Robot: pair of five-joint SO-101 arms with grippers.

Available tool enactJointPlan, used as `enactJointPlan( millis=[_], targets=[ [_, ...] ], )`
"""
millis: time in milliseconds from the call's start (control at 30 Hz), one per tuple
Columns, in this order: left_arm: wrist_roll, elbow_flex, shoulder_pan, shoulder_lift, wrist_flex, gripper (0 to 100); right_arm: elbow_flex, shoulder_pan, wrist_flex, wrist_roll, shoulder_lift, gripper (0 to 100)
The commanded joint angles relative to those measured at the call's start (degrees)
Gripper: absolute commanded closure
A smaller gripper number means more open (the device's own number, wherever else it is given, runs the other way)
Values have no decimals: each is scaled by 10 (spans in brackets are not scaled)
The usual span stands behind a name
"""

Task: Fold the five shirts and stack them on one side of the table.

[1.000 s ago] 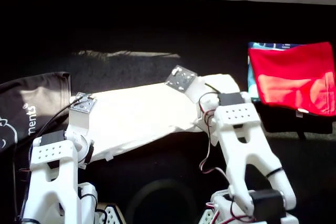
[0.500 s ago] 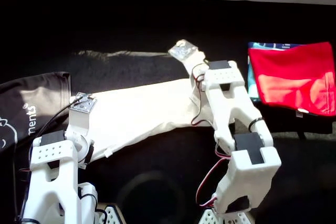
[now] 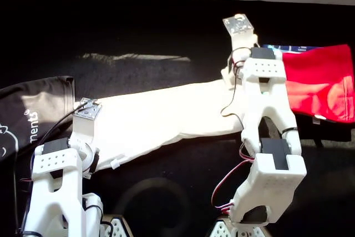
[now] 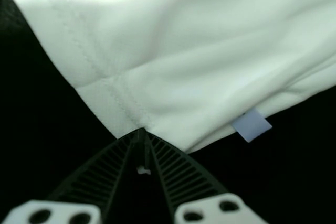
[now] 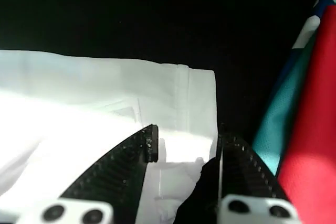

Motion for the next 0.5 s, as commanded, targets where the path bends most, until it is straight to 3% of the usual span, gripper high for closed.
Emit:
enactJointPlan(
  millis=[0,233,467],
  targets=[
    [-3,3,-9,0,-7,991,-58,2,90,-6,-7,985],
    [-3,3,-8,0,-7,991,-30,-68,177,-5,-102,991],
    [-3,3,-8,0,-7,991,287,-192,-19,-10,-268,991]
  ],
)
